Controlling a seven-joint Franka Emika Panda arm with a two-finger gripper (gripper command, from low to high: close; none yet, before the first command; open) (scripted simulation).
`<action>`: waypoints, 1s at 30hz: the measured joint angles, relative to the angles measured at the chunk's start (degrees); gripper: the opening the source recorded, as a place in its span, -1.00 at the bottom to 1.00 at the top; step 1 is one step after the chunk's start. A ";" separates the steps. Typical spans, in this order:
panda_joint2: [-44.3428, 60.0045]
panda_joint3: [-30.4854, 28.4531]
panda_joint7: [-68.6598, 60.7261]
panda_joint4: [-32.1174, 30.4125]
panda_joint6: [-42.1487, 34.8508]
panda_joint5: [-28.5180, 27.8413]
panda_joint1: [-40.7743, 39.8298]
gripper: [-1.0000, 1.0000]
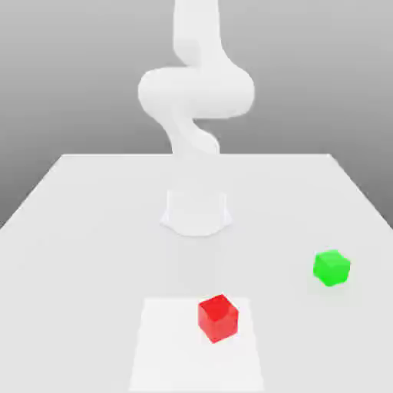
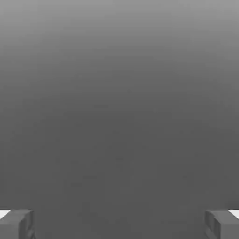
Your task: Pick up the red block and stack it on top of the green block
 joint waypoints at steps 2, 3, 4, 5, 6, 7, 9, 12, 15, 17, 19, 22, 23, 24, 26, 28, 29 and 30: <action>4.56 1.72 -0.26 -2.50 2.43 -2.76 -0.84 0.00; 6.73 2.37 -0.46 -3.67 3.56 -3.95 -1.22 0.00; 8.89 2.86 -0.69 -4.82 4.65 -5.08 -1.53 0.00; 11.02 3.22 -0.97 -5.95 5.73 -6.14 -1.77 0.00; 13.15 3.52 -1.32 -7.09 6.81 -7.08 -2.02 0.00; 15.26 3.70 -1.72 -8.21 7.89 -7.95 -2.20 0.00; 19.44 3.83 -2.79 -10.48 10.08 -9.34 -2.45 0.00; 25.49 3.50 -5.15 -13.90 13.49 -10.37 -2.39 0.00; 31.13 2.88 -8.86 -17.41 17.12 -9.55 -1.84 0.00; 34.57 2.57 -12.36 -19.79 19.66 -7.56 -1.21 0.00; 37.69 2.56 -17.07 -22.20 22.23 -3.86 -0.15 0.00; 41.33 3.33 -23.41 -24.50 25.48 2.07 1.36 0.00; 42.26 3.20 -23.90 -24.51 26.31 2.55 1.87 0.00; 43.17 2.95 -24.09 -24.41 27.12 2.74 1.58 0.00; 45.04 2.75 -23.99 -24.07 28.76 2.63 1.24 0.00; 47.02 2.58 -23.64 -23.73 30.49 2.19 1.30 0.00; 48.07 2.41 -23.42 -23.58 31.38 1.90 1.40 0.00; 49.14 2.20 -23.19 -23.45 32.30 1.58 1.54 0.00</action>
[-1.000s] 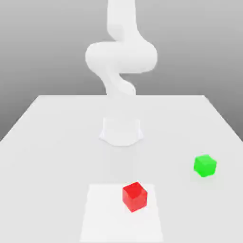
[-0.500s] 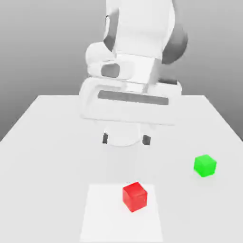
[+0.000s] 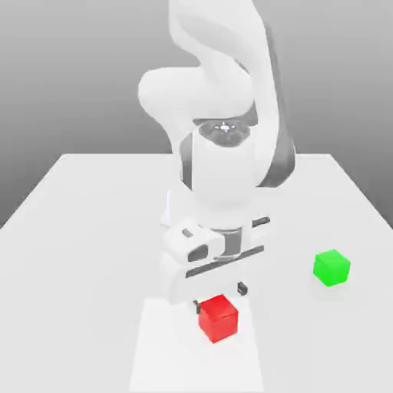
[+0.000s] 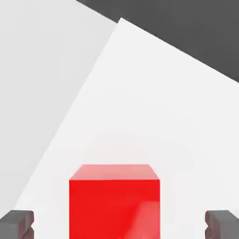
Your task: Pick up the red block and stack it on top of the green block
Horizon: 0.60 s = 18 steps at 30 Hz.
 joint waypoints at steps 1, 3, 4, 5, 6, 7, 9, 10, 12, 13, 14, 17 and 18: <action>1.10 -0.28 0.24 0.11 0.93 -0.35 0.19 0.00; 3.39 -0.92 0.75 0.29 2.86 -1.14 0.64 0.00; 4.57 -1.37 0.99 0.35 3.83 -1.55 0.98 0.00; 5.75 -1.85 1.20 0.39 4.79 -1.93 1.36 -1.00; 5.75 -1.85 1.20 0.39 4.79 -1.93 1.36 -1.00; 5.74 -1.85 1.21 0.39 4.79 -1.94 1.36 -1.00; 5.74 -1.84 1.28 0.39 4.75 -2.01 1.34 -1.00; 5.74 -1.83 1.33 0.39 4.73 -2.05 1.33 -1.00; 6.02 -1.89 1.41 0.41 4.97 -2.19 1.36 -1.00; 5.26 -1.57 1.27 0.39 4.35 -1.93 1.12 -1.00; 4.29 -1.25 1.14 0.35 3.56 -1.64 0.88 -1.00; 1.02 -0.32 0.32 0.11 0.82 -0.40 0.25 -1.00; -0.06 -0.11 0.02 -0.01 -0.10 0.01 0.13 -1.00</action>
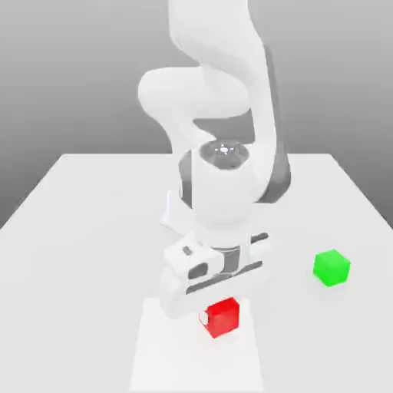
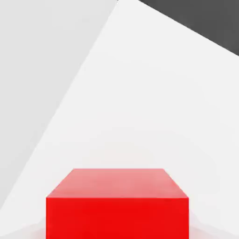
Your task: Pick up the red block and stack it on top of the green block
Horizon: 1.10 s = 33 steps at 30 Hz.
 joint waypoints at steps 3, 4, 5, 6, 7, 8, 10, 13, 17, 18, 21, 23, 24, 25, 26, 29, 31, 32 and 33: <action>-3.10 0.44 -0.62 -0.46 -2.66 0.83 -0.24 -1.00; -4.07 0.51 -0.85 -0.66 -3.50 1.08 -0.25 -1.00; -5.00 0.59 -1.04 -0.87 -4.31 1.27 -0.29 -1.00; -5.88 0.66 -1.20 -1.10 -5.09 1.42 -0.32 -1.00; -6.73 0.76 -1.34 -1.35 -5.84 1.54 -0.40 -1.00; -7.47 1.21 -1.29 -1.58 -6.50 1.55 -0.67 -1.00; -8.66 2.52 -0.57 -1.90 -7.56 1.39 -1.02 -1.00; -10.25 6.32 0.52 -2.34 -8.91 1.57 5.01 -1.00; -12.33 9.17 1.55 -2.97 -10.46 2.51 10.13 -1.00; -12.85 9.96 1.70 -3.14 -10.81 2.91 11.25 -1.00; -14.45 12.66 1.84 -3.67 -11.79 4.53 14.68 -1.00; -15.52 14.52 1.73 -4.04 -12.37 5.89 17.29 -1.00; -16.06 15.58 1.63 -4.24 -12.62 6.68 18.52 -1.00; -16.61 16.45 1.48 -4.43 -12.89 7.48 19.95 -1.00; -17.15 17.36 1.29 -4.63 -13.14 8.34 21.35 -1.00; -18.77 19.87 0.63 -5.23 -13.80 11.08 25.80 -1.00; -18.97 21.00 0.76 -5.35 -13.69 11.61 27.29 -1.00; -18.58 21.32 1.18 -5.27 -13.33 11.15 27.22 -1.00; -18.02 21.57 1.70 -5.18 -12.85 10.47 26.98 -1.00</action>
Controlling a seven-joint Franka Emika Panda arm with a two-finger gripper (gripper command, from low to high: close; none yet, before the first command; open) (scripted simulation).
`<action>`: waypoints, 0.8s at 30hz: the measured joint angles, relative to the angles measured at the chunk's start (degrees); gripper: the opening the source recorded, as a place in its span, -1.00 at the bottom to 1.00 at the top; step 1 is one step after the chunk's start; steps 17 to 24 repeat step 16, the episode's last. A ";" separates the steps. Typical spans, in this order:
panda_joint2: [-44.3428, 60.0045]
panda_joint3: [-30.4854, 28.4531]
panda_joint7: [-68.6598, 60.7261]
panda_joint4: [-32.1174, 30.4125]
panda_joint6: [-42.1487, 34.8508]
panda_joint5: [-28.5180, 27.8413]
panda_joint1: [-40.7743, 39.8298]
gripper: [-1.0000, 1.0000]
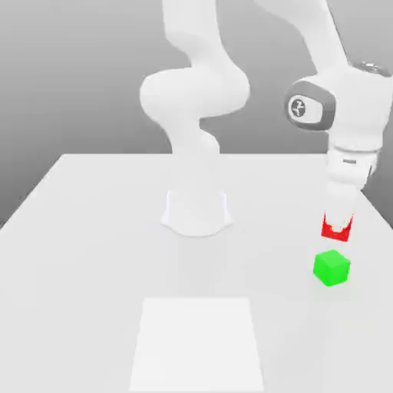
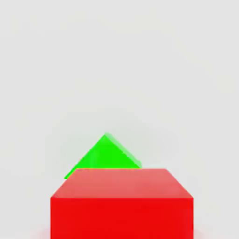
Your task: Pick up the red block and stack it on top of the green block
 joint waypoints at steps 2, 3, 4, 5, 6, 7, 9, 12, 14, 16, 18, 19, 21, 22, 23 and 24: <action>1.40 0.38 1.19 0.20 1.22 -1.65 -0.70 -1.00; 2.20 0.52 1.85 0.28 1.94 -2.57 -1.07 -1.00; 3.06 0.66 2.54 0.35 2.72 -3.54 -1.44 -1.00; 3.97 0.75 3.27 0.41 3.54 -4.57 -1.78 -1.00; 4.93 0.80 4.03 0.45 4.42 -5.65 -2.09 -1.00; 5.93 0.83 4.85 0.47 5.34 -6.80 -2.41 -1.00; 8.07 0.75 6.60 0.48 7.27 -9.29 -3.02 -1.00; 11.53 0.29 9.65 0.40 10.38 -13.64 -3.57 -1.00; 13.94 -0.80 11.93 0.28 12.54 -16.88 -3.11 1.00; 13.94 -0.80 11.93 0.28 12.54 -16.88 -3.11 1.00; 13.94 -0.80 11.93 0.28 12.54 -16.88 -3.11 1.00; 13.94 -0.80 11.93 0.28 12.54 -16.88 -3.11 1.00; 13.94 -0.80 11.93 0.28 12.54 -16.88 -3.11 1.00; 13.94 -0.80 11.93 0.28 12.54 -16.88 -3.11 1.00; 13.94 -0.80 11.93 0.28 12.54 -16.88 -3.11 1.00; 13.94 -0.80 11.93 0.28 12.54 -16.88 -3.11 1.00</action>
